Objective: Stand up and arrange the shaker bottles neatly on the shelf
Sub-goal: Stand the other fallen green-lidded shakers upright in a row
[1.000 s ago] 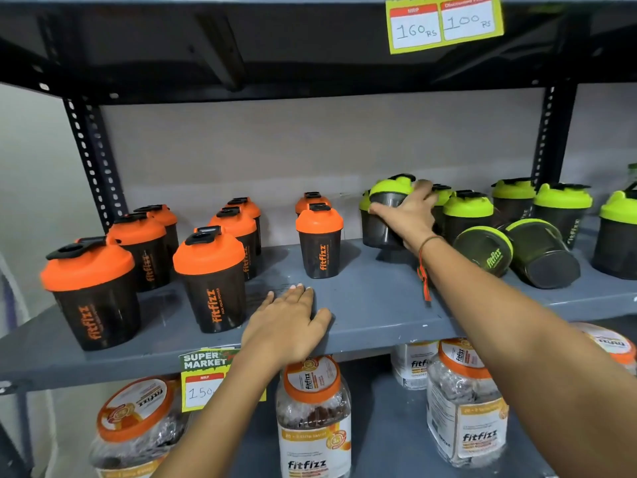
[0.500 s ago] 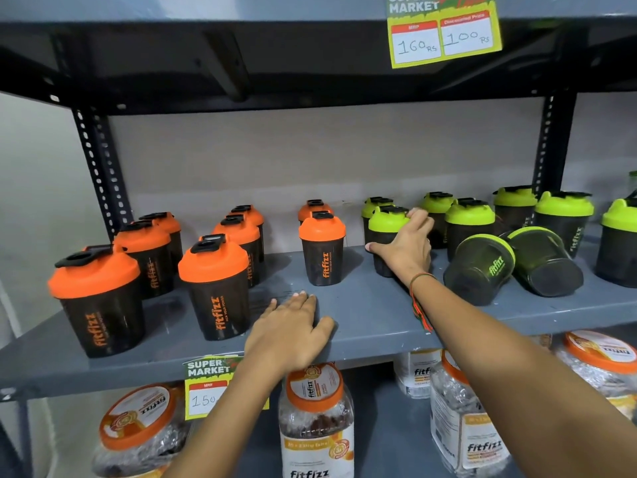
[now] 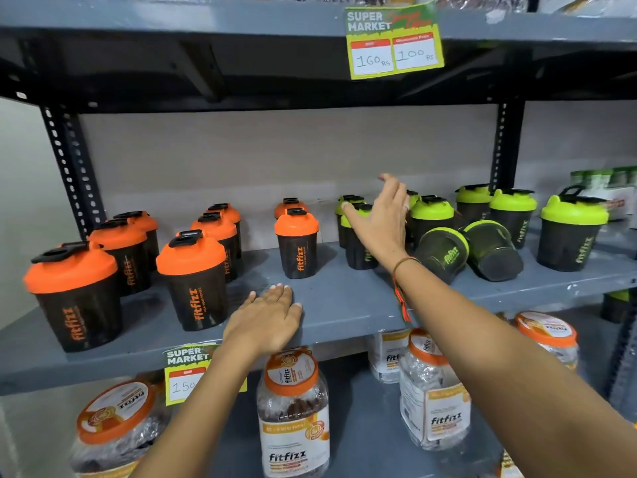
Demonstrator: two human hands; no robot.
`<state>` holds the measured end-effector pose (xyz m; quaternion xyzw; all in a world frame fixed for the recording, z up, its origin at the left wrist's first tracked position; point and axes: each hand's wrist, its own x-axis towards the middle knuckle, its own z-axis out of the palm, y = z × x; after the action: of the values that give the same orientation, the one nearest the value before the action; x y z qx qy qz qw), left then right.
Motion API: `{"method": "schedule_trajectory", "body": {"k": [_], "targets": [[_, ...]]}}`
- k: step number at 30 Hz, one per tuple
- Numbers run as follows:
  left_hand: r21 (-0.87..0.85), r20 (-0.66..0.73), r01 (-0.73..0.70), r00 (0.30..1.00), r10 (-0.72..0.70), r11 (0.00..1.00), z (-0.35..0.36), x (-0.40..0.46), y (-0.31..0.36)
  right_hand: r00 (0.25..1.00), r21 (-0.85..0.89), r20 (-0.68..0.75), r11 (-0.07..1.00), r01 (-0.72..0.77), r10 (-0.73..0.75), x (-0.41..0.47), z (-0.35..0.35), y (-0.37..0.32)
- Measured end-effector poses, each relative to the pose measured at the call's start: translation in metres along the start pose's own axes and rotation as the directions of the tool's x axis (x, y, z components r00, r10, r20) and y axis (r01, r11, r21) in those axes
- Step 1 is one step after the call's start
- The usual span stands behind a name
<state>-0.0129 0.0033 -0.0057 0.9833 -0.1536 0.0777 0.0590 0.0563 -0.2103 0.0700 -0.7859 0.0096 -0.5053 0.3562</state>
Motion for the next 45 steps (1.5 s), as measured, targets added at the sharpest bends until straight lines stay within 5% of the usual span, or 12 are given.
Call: {"method": "schedule_trajectory", "body": {"k": [3, 8, 16, 20, 26, 36, 41, 45], "targets": [[0.002, 0.011, 0.005, 1.000, -0.005, 1.000, -0.001, 0.001, 0.000, 1.000, -0.022, -0.002, 1.000, 0.017, -0.017, 0.011, -0.030, -0.004], [0.011, 0.005, 0.004, 1.000, -0.004, 1.000, -0.001, 0.002, 0.000, 0.976, -0.199, 0.083, 0.963, -0.181, 0.200, 0.020, -0.082, 0.018], [-0.007, -0.010, -0.016, 1.000, 0.016, 1.000, -0.001, 0.002, -0.002, 0.804, -0.684, 0.286, 0.699, -0.210, 0.522, 0.010, -0.133, 0.044], [-0.020, -0.017, -0.015, 1.000, 0.015, 1.000, 0.000, 0.004, -0.004, 0.642, -0.683, 0.360, 0.660, -0.314, 0.677, 0.012, -0.120, 0.052], [-0.022, -0.038, -0.016, 0.999, 0.015, 1.000, 0.003, 0.005, -0.004, 0.615, -0.571, 0.344, 0.678, -0.463, 0.710, 0.013, -0.097, 0.069], [-0.026, -0.054, -0.013, 0.998, 0.011, 1.000, 0.001, 0.001, -0.002, 0.699, -0.195, 0.316, 0.765, -0.614, 0.641, -0.004, -0.099, 0.057], [-0.024, -0.052, -0.011, 0.999, 0.010, 1.000, -0.001, -0.001, -0.001, 0.877, 0.027, 0.144, 0.885, -0.466, 0.458, -0.018, -0.087, 0.041], [-0.032, -0.056, -0.010, 0.998, 0.008, 0.999, -0.004, -0.005, 0.001, 0.923, 0.108, 0.105, 0.919, -0.380, 0.370, -0.041, -0.075, 0.025]]}}
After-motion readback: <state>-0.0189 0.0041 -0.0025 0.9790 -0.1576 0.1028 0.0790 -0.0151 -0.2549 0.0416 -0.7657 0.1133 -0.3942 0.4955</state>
